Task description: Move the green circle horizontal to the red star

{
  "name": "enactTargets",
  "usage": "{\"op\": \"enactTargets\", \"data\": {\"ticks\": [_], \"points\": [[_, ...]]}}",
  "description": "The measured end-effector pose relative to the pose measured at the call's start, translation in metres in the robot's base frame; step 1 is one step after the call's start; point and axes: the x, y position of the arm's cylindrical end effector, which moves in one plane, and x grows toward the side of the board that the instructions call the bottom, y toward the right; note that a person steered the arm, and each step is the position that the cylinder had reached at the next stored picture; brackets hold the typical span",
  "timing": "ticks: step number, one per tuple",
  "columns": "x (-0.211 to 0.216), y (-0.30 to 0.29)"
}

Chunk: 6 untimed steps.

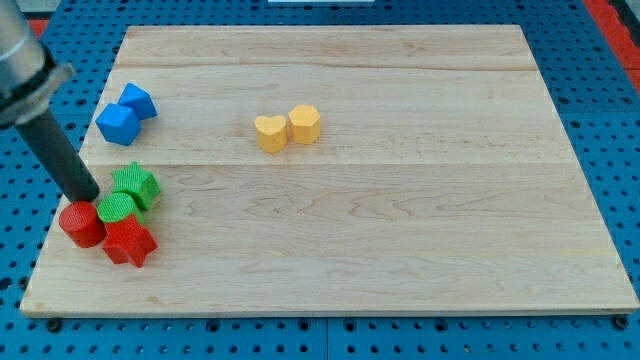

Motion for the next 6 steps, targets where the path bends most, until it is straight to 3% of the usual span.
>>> {"op": "enactTargets", "data": {"ticks": [4, 6], "points": [[0.013, 0.140], [0.044, 0.138]]}}
